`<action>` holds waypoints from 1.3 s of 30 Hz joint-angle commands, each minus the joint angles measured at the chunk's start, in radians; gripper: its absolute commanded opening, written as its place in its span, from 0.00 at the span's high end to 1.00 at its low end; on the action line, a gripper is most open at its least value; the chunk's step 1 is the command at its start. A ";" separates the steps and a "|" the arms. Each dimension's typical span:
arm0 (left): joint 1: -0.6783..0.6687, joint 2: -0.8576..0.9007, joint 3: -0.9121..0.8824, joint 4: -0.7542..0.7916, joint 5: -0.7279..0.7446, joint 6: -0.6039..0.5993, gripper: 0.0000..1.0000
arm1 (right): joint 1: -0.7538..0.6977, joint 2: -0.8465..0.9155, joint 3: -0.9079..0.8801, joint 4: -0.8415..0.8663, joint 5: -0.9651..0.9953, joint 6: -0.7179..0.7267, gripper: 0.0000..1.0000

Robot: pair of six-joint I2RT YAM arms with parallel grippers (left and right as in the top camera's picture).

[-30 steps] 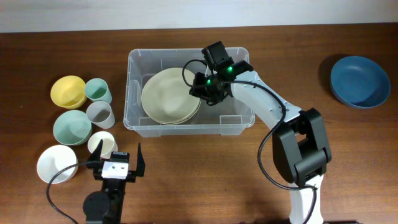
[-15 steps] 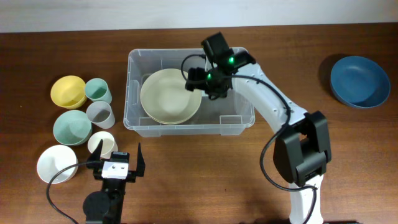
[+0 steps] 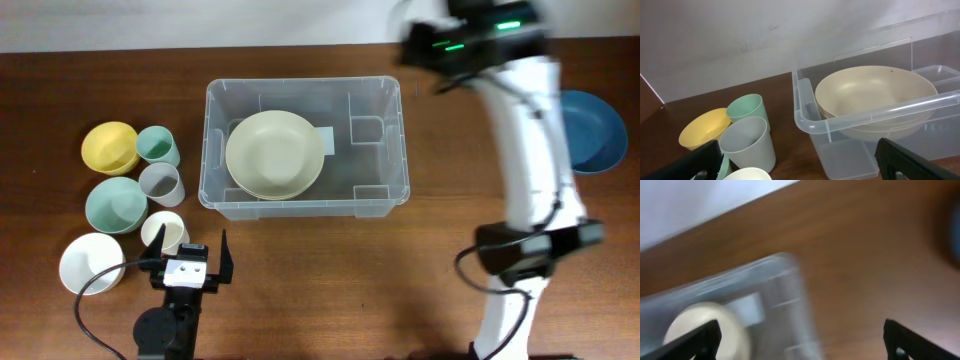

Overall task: Pack container
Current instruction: 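Move right gripper to the dark blue bowl and grasp its rim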

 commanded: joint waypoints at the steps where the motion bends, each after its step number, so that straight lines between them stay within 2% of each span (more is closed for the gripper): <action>1: 0.006 -0.006 -0.005 -0.002 0.014 0.015 0.00 | -0.220 -0.001 0.011 -0.094 0.054 0.076 0.01; 8: 0.006 -0.006 -0.005 -0.002 0.014 0.015 0.00 | -0.512 -0.001 -0.125 -0.113 0.037 0.145 0.01; 14: 0.006 -0.006 -0.005 -0.002 0.015 0.015 0.00 | -0.680 0.001 -0.369 0.058 0.036 0.201 0.01; 20: 0.006 -0.006 -0.005 -0.002 0.014 0.015 0.00 | -0.732 0.002 -0.577 0.221 0.004 0.207 0.01; 25: 0.006 -0.006 -0.005 -0.002 0.014 0.016 0.00 | -0.765 0.003 -0.683 0.327 -0.025 0.203 0.01; 31: 0.006 -0.006 -0.005 -0.002 0.015 0.016 0.00 | -0.773 0.004 -0.770 0.446 -0.039 0.146 0.01; 39: 0.006 -0.006 -0.005 -0.002 0.015 0.016 0.00 | -0.771 0.008 -0.864 0.553 -0.061 0.146 0.01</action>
